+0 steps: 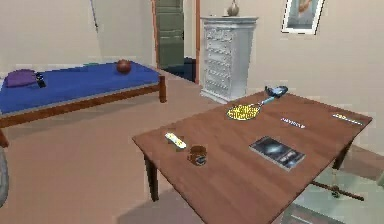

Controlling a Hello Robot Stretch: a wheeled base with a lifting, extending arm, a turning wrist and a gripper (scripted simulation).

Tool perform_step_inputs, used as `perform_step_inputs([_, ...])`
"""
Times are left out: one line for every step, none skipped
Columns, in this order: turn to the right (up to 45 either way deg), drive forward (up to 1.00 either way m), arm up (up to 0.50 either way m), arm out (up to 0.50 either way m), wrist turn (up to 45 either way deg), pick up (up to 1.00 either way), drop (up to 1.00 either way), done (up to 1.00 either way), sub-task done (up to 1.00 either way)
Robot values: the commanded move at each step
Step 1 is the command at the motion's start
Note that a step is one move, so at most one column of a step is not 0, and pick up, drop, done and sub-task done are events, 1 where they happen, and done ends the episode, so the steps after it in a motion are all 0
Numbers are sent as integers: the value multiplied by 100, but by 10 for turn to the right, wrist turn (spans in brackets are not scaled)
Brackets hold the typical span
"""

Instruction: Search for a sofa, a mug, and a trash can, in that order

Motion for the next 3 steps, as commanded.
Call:
perform_step_inputs([0, 0, 0, 0, 0, 0, 0, 0, 100])
perform_step_inputs([-420, 0, 0, 0, 0, 0, 0, 0, 0])
perform_step_inputs([0, 100, 0, 0, 0, 0, 0, 0, 0])
